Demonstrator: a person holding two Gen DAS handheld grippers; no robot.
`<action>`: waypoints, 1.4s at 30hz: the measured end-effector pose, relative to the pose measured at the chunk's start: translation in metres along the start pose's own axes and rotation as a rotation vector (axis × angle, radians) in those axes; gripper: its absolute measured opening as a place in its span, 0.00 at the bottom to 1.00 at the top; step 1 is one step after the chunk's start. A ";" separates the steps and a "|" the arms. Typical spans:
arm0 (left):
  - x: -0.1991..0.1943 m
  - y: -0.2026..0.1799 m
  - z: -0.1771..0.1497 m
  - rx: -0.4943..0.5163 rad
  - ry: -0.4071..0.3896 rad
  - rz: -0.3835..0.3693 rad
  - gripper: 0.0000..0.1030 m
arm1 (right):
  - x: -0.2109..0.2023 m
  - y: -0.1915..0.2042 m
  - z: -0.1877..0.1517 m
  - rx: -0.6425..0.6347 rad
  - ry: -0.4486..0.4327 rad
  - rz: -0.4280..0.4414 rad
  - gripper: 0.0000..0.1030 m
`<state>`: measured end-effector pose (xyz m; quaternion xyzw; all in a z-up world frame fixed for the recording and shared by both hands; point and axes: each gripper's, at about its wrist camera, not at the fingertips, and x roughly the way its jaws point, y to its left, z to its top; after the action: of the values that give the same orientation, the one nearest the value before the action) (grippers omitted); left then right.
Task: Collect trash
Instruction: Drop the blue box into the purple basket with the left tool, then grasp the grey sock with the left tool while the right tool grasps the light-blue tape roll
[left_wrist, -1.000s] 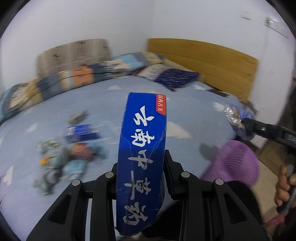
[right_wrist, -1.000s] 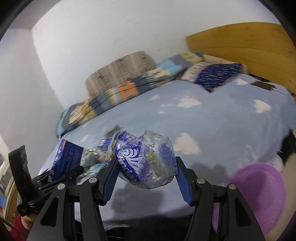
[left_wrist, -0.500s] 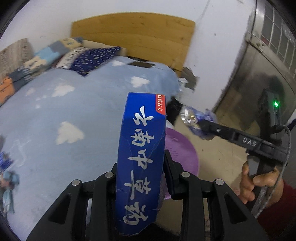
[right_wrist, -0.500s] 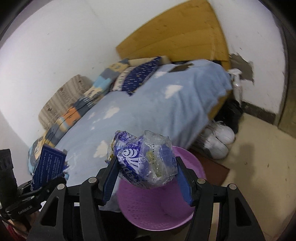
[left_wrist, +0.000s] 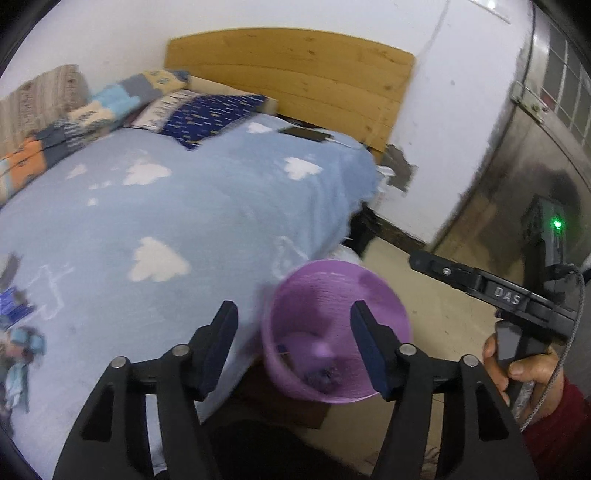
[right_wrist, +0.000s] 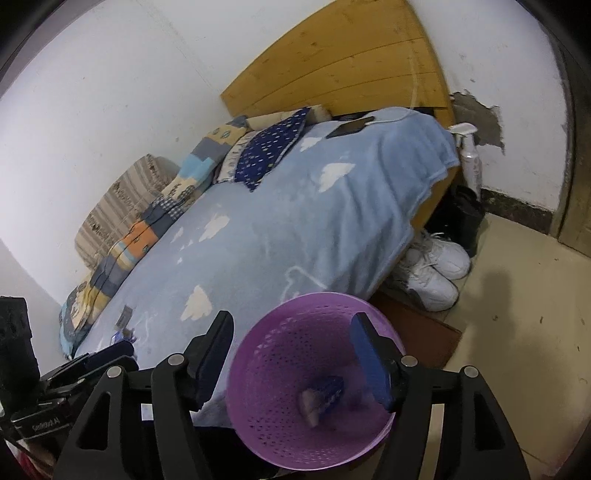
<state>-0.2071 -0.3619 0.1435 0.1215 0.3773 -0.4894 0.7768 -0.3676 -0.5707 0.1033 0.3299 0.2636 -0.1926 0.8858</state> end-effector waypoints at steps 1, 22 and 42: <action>-0.007 0.007 -0.004 -0.008 -0.012 0.021 0.61 | 0.001 0.007 -0.001 -0.017 0.006 0.007 0.69; -0.173 0.237 -0.114 -0.388 -0.123 0.415 0.63 | 0.073 0.269 -0.053 -0.482 0.174 0.315 0.73; -0.098 0.406 -0.160 -0.486 0.184 0.573 0.50 | 0.197 0.355 -0.122 -0.621 0.425 0.332 0.73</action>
<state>0.0414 -0.0079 0.0295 0.0780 0.5011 -0.1360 0.8511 -0.0708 -0.2686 0.0791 0.1175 0.4295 0.1138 0.8881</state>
